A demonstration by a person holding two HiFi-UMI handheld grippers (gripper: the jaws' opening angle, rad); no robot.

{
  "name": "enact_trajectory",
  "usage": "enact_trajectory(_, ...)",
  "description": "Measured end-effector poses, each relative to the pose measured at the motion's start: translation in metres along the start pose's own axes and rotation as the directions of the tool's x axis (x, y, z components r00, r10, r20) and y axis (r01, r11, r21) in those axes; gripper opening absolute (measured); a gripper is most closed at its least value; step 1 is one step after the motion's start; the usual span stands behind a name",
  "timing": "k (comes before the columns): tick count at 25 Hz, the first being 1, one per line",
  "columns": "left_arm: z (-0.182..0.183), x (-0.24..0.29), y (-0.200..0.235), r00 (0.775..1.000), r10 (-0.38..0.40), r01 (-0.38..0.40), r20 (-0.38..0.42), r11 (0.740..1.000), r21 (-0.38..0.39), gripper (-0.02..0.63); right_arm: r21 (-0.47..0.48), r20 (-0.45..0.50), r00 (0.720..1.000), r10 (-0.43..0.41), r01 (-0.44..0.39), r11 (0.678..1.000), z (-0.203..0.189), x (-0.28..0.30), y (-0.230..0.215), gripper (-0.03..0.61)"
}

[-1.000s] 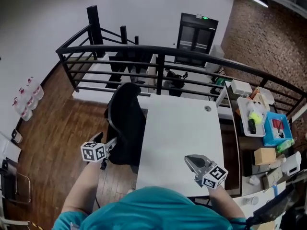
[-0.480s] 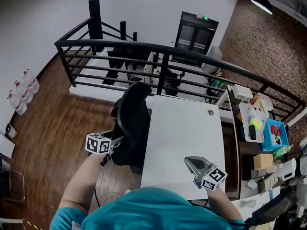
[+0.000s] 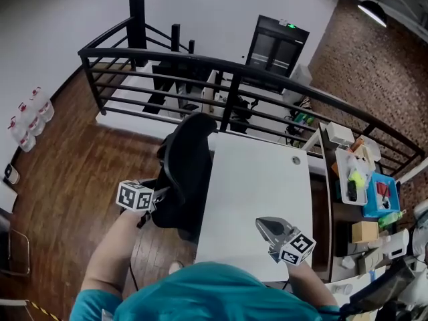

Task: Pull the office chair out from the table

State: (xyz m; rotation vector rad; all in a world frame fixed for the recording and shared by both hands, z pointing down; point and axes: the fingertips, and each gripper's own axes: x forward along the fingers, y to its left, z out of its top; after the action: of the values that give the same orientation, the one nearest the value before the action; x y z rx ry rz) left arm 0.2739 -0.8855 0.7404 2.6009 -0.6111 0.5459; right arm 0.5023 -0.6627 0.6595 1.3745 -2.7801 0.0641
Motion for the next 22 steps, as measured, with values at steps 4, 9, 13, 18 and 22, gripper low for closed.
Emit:
enact_trajectory(4,0.007,-0.007,0.005,1.0,-0.001,0.001,0.014,1.0,0.009,0.225,-0.004,-0.008,1.0,0.007,-0.007,1.0,0.001,0.004,-0.003,-0.002)
enact_trajectory(9,-0.005,-0.024,0.023,1.0,0.016,-0.016,0.007,1.0,-0.016,0.225,-0.011,-0.014,1.0,0.013,-0.014,1.0,-0.002,0.009,-0.002,-0.002)
enact_trajectory(13,-0.006,-0.048,0.041,1.0,0.023,-0.023,0.011,0.999,-0.025,0.225,-0.004,-0.015,1.0,0.018,-0.018,1.0,0.003,0.021,0.005,-0.002)
enact_trajectory(18,-0.007,-0.076,0.065,0.999,0.033,-0.033,0.002,0.999,-0.022,0.224,-0.005,-0.02,0.999,0.033,-0.034,0.999,0.007,0.037,0.012,-0.002)
enact_trajectory(22,-0.011,-0.094,0.084,1.0,0.029,-0.029,-0.007,1.0,-0.008,0.222,-0.005,-0.019,0.999,0.04,-0.04,0.999,0.009,0.052,0.015,-0.002)
